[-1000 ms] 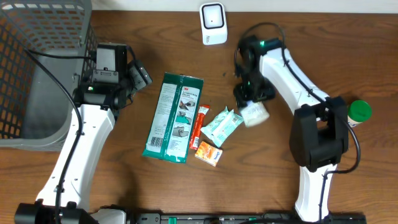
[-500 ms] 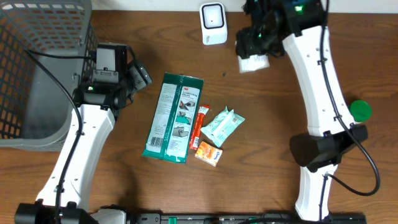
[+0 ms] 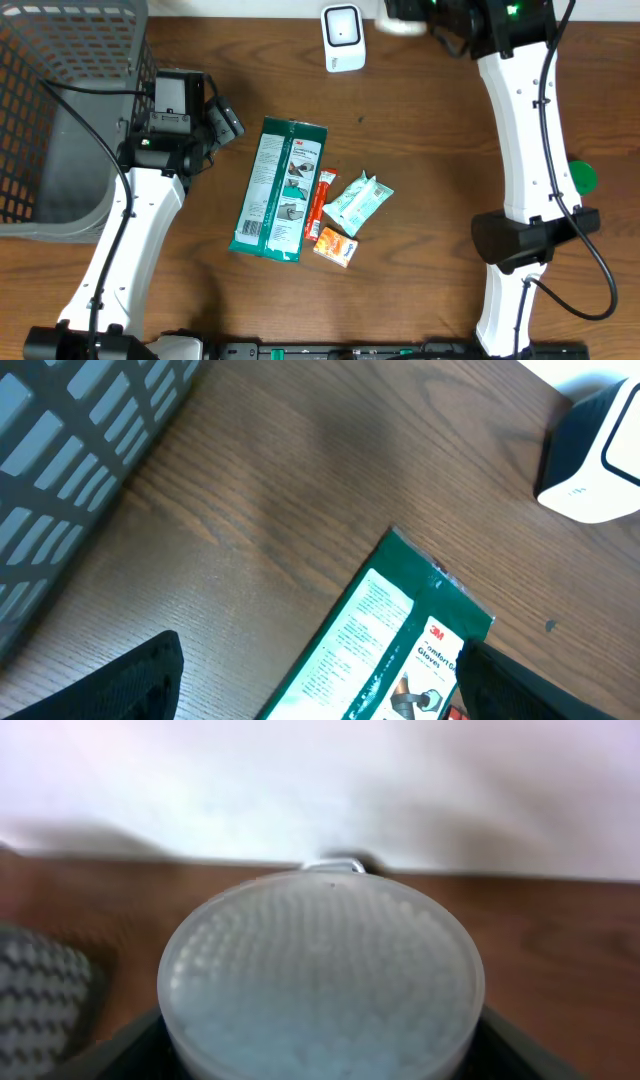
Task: Scan the item barcode
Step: 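Carry the tub with the right gripper to the white scanner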
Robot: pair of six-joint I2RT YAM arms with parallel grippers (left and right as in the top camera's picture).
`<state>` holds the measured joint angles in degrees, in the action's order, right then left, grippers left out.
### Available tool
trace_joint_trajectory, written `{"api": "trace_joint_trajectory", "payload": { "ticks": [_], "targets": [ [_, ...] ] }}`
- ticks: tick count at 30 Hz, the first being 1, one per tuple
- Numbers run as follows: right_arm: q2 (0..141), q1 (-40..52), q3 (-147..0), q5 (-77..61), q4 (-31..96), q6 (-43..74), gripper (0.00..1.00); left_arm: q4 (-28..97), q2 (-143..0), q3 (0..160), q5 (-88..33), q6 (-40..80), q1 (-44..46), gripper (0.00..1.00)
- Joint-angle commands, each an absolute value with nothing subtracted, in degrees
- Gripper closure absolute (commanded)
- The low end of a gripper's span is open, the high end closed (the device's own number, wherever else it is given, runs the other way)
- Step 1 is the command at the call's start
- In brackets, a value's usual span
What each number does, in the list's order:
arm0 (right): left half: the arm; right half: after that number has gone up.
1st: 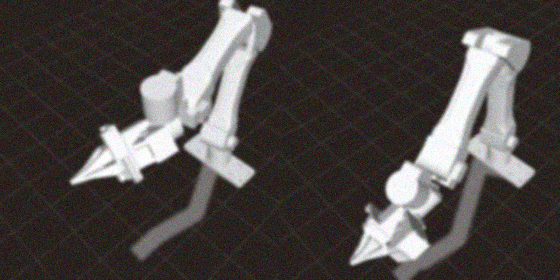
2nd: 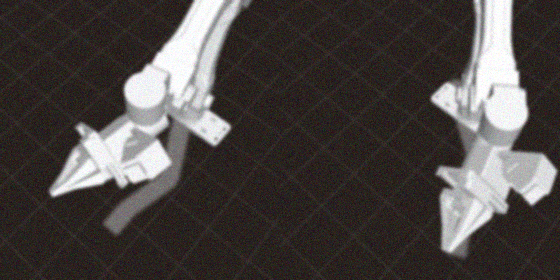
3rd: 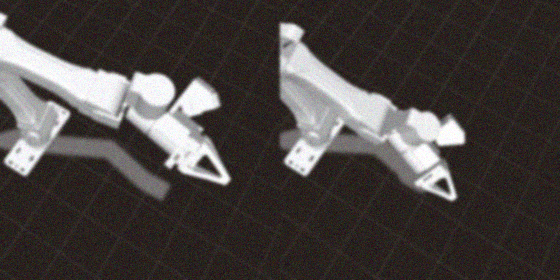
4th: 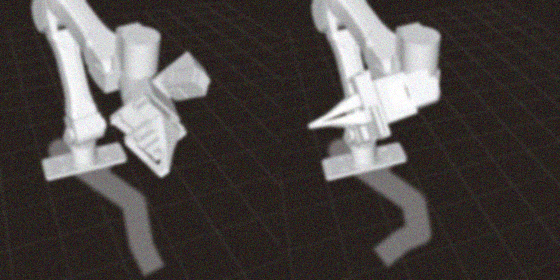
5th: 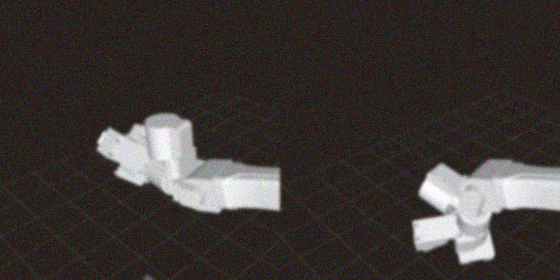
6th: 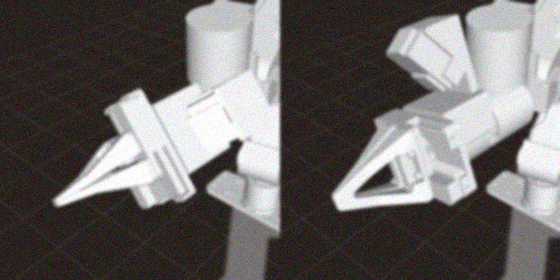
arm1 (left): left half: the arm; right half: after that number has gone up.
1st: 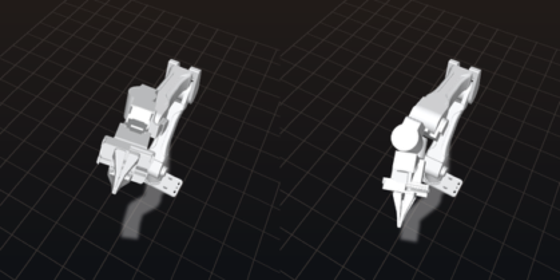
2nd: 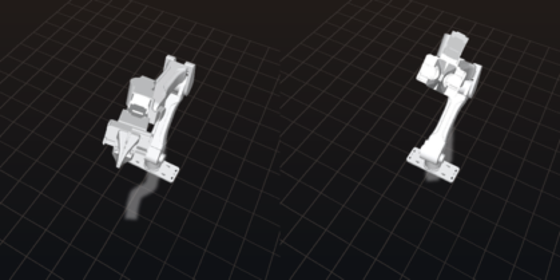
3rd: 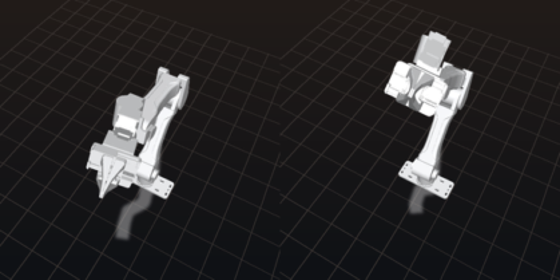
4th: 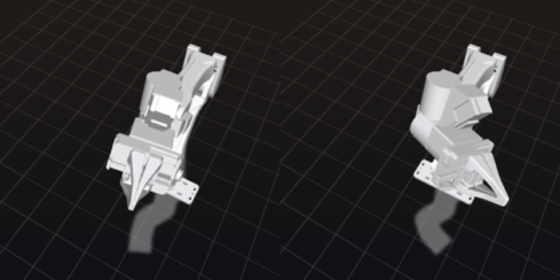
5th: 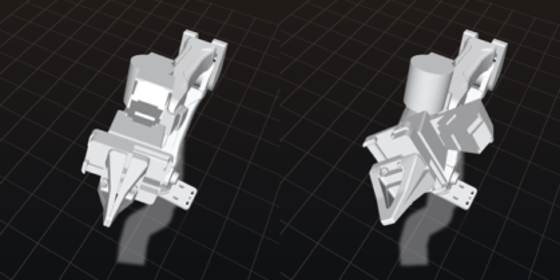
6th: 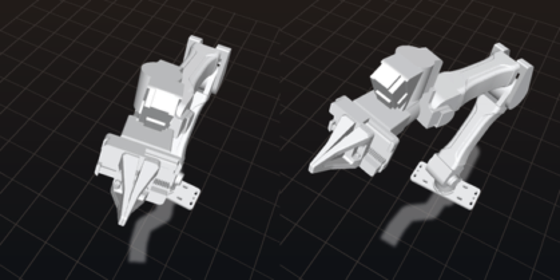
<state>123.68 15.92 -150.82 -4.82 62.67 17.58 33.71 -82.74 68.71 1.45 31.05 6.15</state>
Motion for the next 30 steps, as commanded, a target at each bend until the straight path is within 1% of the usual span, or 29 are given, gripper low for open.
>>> {"api": "trace_joint_trajectory", "payload": {
  "ticks": [1, 6, 9, 11, 18, 20, 21, 24, 27, 30],
  "targets": [
    [126.9, 16.9, -151.7, -6.8, 59.7, 24.9, 0.90, 33.8, -82.6, 69.2, 1.6, 30.1, 6.1, 0.15],
    [133.0, 18.3, -151.7, -7.6, 54.9, 29.4, 0.91, 33.8, -82.6, 69.2, 1.6, 30.1, 6.1, 0.15],
    [136.4, 18.3, -151.7, -7.6, 52.7, 31.8, 0.94, 33.8, -82.6, 69.2, 1.6, 30.1, 6.1, 0.15],
    [138.8, 18.4, -151.7, -7.6, 50.7, 33.8, 0.99, 33.8, -82.6, 69.2, 1.6, 30.1, 6.1, 0.15],
    [145.8, 18.2, -151.7, -9.5, 42.5, 44.0, 0.98, 33.8, -82.6, 69.2, 1.6, 30.1, 6.1, 0.15],
    [147.9, 18.2, -151.7, -9.5, 38.8, 48.9, 0.99, 33.8, -82.6, 69.2, 1.6, 30.1, 6.1, 0.15],
    [149.3, 18.2, -151.7, -9.5, 36.5, 53.3, 0.98, 33.8, -82.6, 69.2, 1.6, 30.1, 6.1, 0.15],
    [151.1, 18.2, -151.7, -9.6, 33.8, 61.5, 0.99, 33.8, -82.6, 69.2, 1.6, 30.1, 6.1, 0.15],
    [152.7, 18.5, -151.7, -8.0, 32.6, 73.8, 0.99, 33.8, -82.6, 69.2, 1.6, 30.1, 6.1, 0.15],
    [153.5, 19.0, -151.7, -6.8, 32.5, 81.1, 0.99, 33.8, -82.6, 69.2, 1.6, 30.1, 6.1, 0.15]
  ]
}}
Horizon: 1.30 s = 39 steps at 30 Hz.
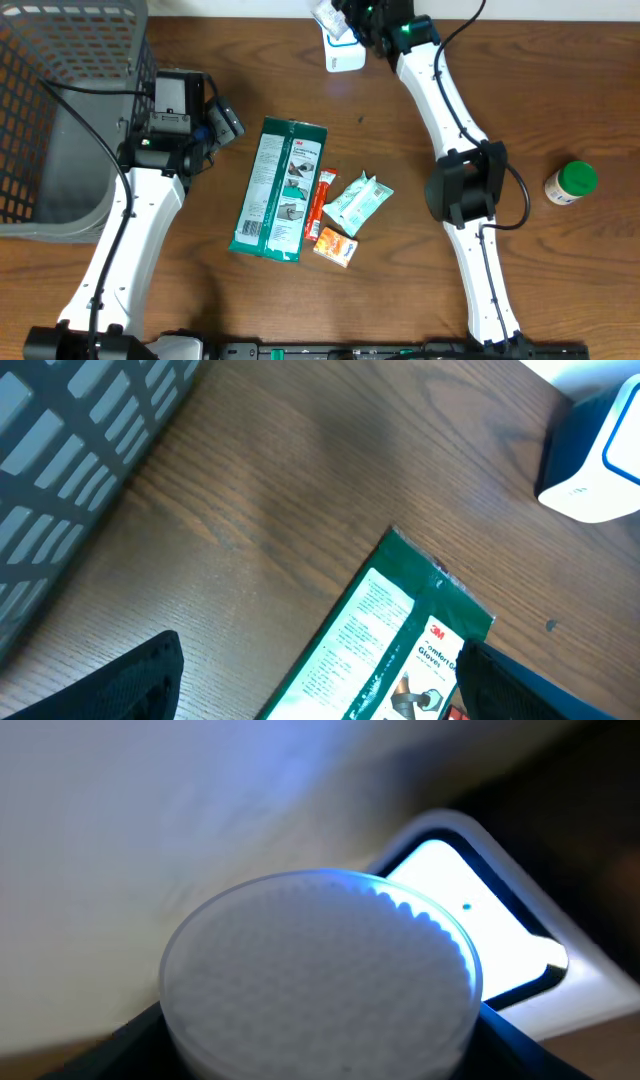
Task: Scan the item barcode
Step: 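Carry the tub with the right gripper to the white scanner, then move the tub right and set it at the table's right edge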
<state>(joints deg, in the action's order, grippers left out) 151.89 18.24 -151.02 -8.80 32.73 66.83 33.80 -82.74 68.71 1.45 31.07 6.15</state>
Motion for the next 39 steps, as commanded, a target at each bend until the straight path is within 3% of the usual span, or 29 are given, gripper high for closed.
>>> {"api": "trace_joint_trajectory", "payload": {
  "ticks": [1, 26, 33, 39],
  "targets": [
    [153.7, 19.1, -151.7, -6.5, 32.5, 82.5, 0.99, 33.8, -82.6, 69.2, 1.6, 30.1, 6.1, 0.15],
    [153.9, 19.1, -151.6, -8.1, 32.1, 86.3, 0.99, 33.8, -82.6, 69.2, 1.6, 30.1, 6.1, 0.15],
    [148.8, 16.4, -151.9, -12.5, 30.7, 68.4, 0.99, 33.8, -82.6, 69.2, 1.6, 30.1, 6.1, 0.15],
    [137.2, 13.0, -151.9, -12.3, 46.2, 45.8, 0.99, 33.8, -82.6, 69.2, 1.6, 30.1, 6.1, 0.15]
  ]
}}
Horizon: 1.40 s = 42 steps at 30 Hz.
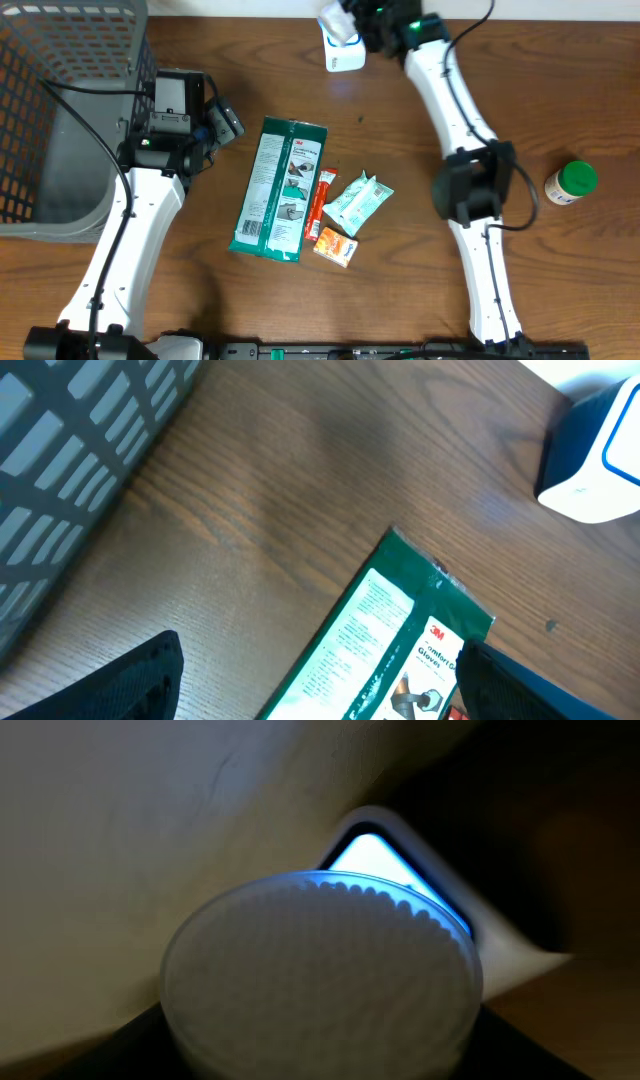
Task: Scan the item barcode
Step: 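Move the tub right and set it at the table's right edge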
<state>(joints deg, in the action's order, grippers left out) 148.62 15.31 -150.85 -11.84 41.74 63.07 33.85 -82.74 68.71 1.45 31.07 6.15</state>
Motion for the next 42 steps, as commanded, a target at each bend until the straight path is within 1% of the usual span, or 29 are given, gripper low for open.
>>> {"api": "trace_joint_trajectory", "payload": {
  "ticks": [1, 2, 3, 6, 12, 14, 16, 18, 21, 24, 28, 29, 30, 31, 32, 33, 34, 35, 37, 39, 42],
  "targets": [
    [135.2, 12.2, -151.9, -12.3, 50.8, 40.7, 0.99, 33.8, -82.6, 69.2, 1.6, 30.1, 6.1, 0.15],
    [133.8, 11.6, -151.9, -12.3, 53.6, 38.0, 0.99, 33.8, -82.6, 69.2, 1.6, 30.1, 6.1, 0.15],
    [131.5, 10.3, -151.9, -12.3, 60.1, 32.7, 0.99, 33.8, -82.6, 69.2, 1.6, 30.1, 6.1, 0.15],
    [127.8, 6.8, -151.9, -12.3, 73.1, 23.2, 0.99, 33.8, -82.6, 69.2, 1.6, 30.1, 6.1, 0.15],
    [126.9, -0.7, -151.6, -11.7, 90.3, 13.5, 0.99, 33.8, -82.6, 69.2, 1.6, 30.1, 6.1, 0.15],
    [128.4, -4.2, -149.4, -5.6, 94.8, 12.1, 0.99, 33.8, -82.6, 69.2, 1.6, 30.1, 6.1, 0.15],
    [129.5, -6.2, -146.4, -3.0, 95.7, 12.1, 0.99, 33.8, -82.6, 69.2, 1.6, 30.1, 6.1, 0.15],
    [130.5, -8.2, -140.1, -2.9, 95.2, 11.2, 0.99, 33.8, -82.6, 69.2, 1.6, 30.1, 6.1, 0.15],
    [130.5, -10.0, -127.4, 2.1, 87.0, 11.0, 0.99, 33.8, -82.6, 69.2, 1.6, 30.1, 6.1, 0.15],
    [130.5, -10.7, -118.7, 6.4, 80.4, 10.0, 0.99, 33.8, -82.6, 69.2, 1.6, 30.1, 6.1, 0.15],
    [130.5, -10.8, -113.0, 7.3, 76.1, 6.7, 0.99, 33.8, -82.6, 69.2, 1.6, 30.1, 6.1, 0.15],
    [130.5, -10.8, -112.8, 7.4, 76.0, 6.5, 0.65, 33.8, -82.6, 69.2, 1.6, 30.1, 6.1, 0.15],
    [130.5, -10.9, -112.8, 7.7, 76.1, 6.5, 0.54, 33.8, -82.6, 69.2, 1.6, 30.1, 6.1, 0.15],
    [130.5, -10.9, -112.8, 8.2, 76.3, 6.5, 0.39, 33.8, -82.6, 69.2, 1.6, 30.1, 6.1, 0.15],
    [130.5, -10.9, -112.8, 8.7, 76.4, 6.5, 0.22, 33.8, -82.6, 69.2, 1.6, 30.1, 6.1, 0.15],
    [130.5, -10.9, -112.9, 8.8, 76.7, 6.5, 0.15, 33.8, -82.6, 69.2, 1.6, 30.1, 6.1, 0.15],
    [130.5, -10.9, -112.9, 8.8, 77.0, 6.5, 0.05, 33.8, -82.6, 69.2, 1.6, 30.1, 6.1, 0.15],
    [130.5, -10.9, -113.3, 8.8, 77.4, 5.4, 0.01, 33.8, -82.6, 69.2, 1.6, 30.1, 6.1, 0.15],
    [130.5, -10.9, -114.8, 8.8, 77.8, 5.4, 0.01, 33.8, -82.6, 69.2, 1.6, 30.1, 6.1, 0.15],
    [130.5, -10.8, -119.7, 8.4, 80.0, 5.0, 0.01, 33.8, -82.6, 69.2, 1.6, 30.1, 6.1, 0.15],
    [130.5, -10.8, -126.8, 0.4, 83.6, 5.0, 0.01, 33.8, -82.6, 69.2, 1.6, 30.1, 6.1, 0.15]
  ]
}}
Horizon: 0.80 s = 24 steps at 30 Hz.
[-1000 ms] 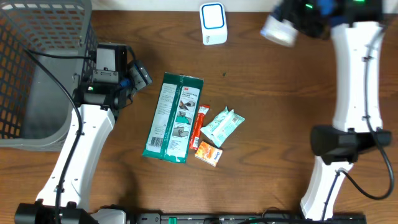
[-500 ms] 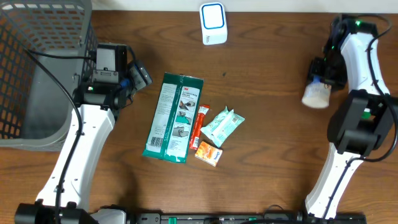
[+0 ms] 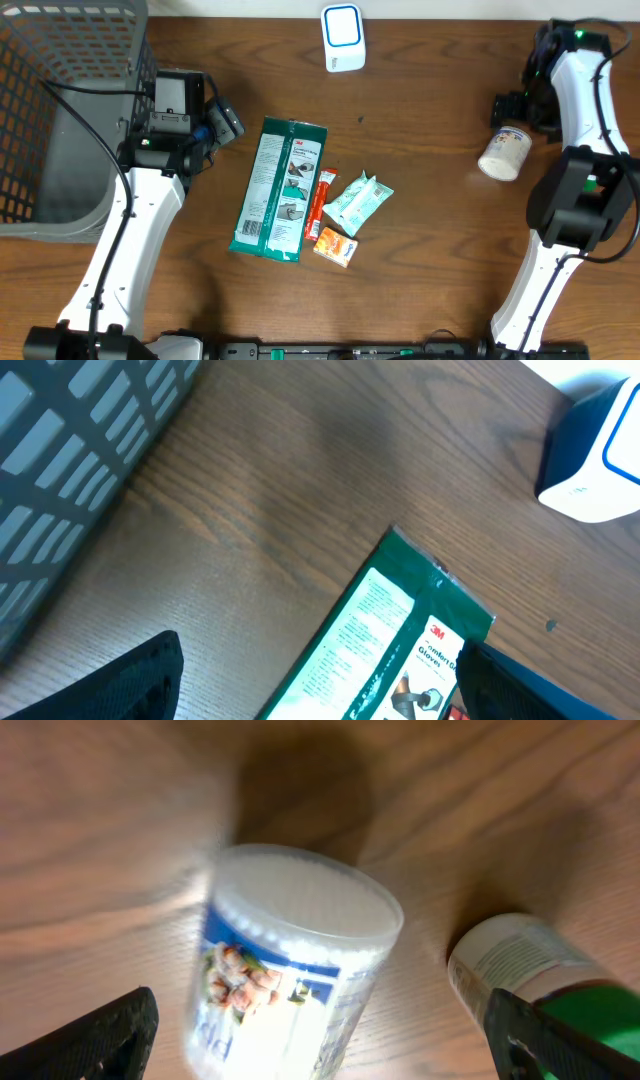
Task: Scan the item barcode
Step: 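Move the tub right and set it at the table's right edge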
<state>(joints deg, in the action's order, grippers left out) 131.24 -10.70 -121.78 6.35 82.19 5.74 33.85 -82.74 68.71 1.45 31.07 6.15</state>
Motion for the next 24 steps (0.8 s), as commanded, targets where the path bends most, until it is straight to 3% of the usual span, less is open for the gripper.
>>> {"api": "trace_joint_trajectory", "payload": {
  "ticks": [1, 7, 16, 24],
  "targets": [
    [130.5, -10.8, -127.7, -2.0, 84.5, 5.0, 0.01, 33.8, -82.6, 69.2, 1.6, 30.1, 6.1, 0.15],
    [130.5, -9.5, -126.0, -12.8, 85.5, 5.0, 0.06, 33.8, -82.6, 69.2, 1.6, 30.1, 6.1, 0.15],
    [130.5, -5.8, -116.4, -12.3, 75.2, 5.8, 0.54, 33.8, -82.6, 69.2, 1.6, 30.1, 6.1, 0.15],
    [130.5, -7.7, -115.3, -7.5, 77.4, 7.2, 0.52, 33.8, -82.6, 69.2, 1.6, 30.1, 6.1, 0.15]
  ]
}}
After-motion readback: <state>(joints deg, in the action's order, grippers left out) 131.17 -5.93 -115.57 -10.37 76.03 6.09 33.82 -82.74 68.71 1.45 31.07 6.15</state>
